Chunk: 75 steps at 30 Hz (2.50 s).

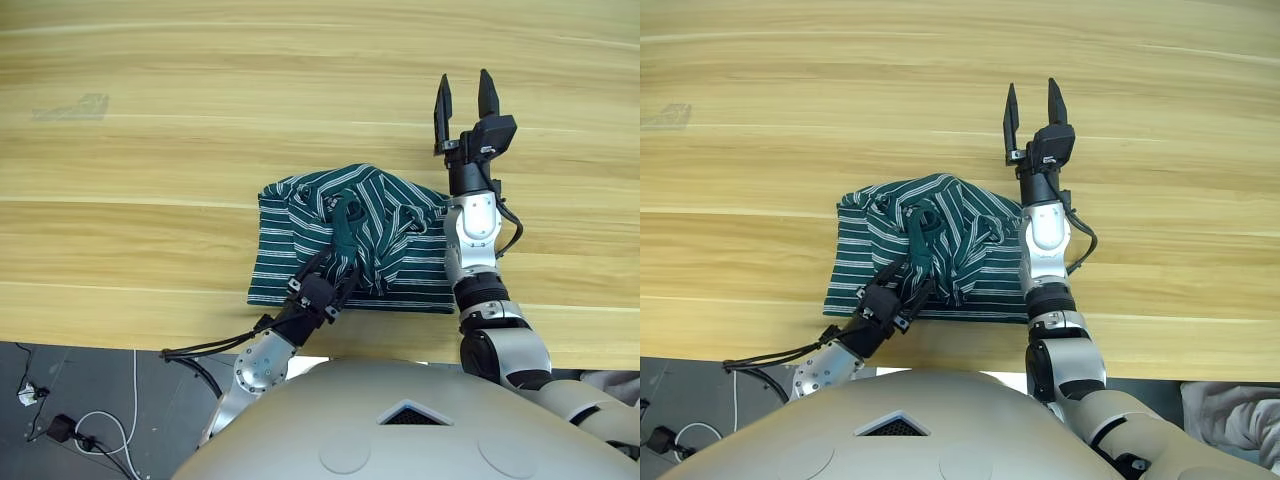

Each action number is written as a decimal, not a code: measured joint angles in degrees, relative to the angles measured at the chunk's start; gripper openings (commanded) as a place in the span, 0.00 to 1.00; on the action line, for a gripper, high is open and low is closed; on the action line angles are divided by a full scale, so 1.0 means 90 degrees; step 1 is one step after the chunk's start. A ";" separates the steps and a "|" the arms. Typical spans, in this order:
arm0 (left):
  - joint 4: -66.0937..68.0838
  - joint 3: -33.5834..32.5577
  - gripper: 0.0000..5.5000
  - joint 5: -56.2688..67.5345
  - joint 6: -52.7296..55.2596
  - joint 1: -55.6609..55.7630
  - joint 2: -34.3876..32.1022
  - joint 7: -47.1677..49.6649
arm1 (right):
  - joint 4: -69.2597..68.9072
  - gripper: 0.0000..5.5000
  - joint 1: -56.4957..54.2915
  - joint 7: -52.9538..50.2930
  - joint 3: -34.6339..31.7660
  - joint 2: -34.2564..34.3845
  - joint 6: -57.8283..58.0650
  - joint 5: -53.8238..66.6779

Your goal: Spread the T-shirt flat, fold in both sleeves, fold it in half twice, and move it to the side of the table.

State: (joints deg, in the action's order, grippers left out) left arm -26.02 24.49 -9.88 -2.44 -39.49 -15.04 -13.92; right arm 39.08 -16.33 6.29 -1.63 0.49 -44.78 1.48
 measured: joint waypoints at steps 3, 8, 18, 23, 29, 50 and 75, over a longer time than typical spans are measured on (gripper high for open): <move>0.0061 0.0009 0.51 0.0028 0.0064 0.0069 0.0040 -0.0003 | 0.0000 0.51 0.0000 0.0000 0.0000 0.0000 0.0006 0.0002; 0.0275 0.0037 0.42 0.0067 0.0107 0.0172 0.0048 -0.0013 | 0.0000 0.51 0.0000 0.0000 0.0000 0.0001 0.0014 0.0002; 0.0374 0.0078 0.13 0.0074 0.0076 0.0228 0.0096 0.0044 | -0.0042 0.51 0.0025 0.0000 0.0000 0.0000 0.0019 0.0003; 0.0374 0.0063 0.00 0.0068 0.0038 0.0287 0.0104 0.0114 | -0.0044 0.51 0.0025 0.0000 0.0000 0.0000 0.0021 0.0002; 0.0348 -0.0058 0.00 0.0064 -0.0046 0.0409 0.0096 0.0184 | -0.0042 0.51 0.0024 0.0000 0.0004 0.0001 0.0021 0.0000; 0.0351 -0.0585 0.00 0.0003 -0.0273 0.1467 0.0226 0.0247 | -0.6479 0.51 0.3548 0.3193 0.2066 -0.2400 0.4361 0.1660; 0.0105 -0.0168 0.00 -0.0195 -0.1049 0.1340 0.0127 0.0329 | -0.6427 0.51 0.4421 0.2581 0.2808 -0.2226 0.4317 0.0310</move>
State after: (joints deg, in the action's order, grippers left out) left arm -25.08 22.98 -11.63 -11.88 -27.43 -13.90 -10.95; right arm -18.77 23.45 29.52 23.64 -19.54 -5.93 4.27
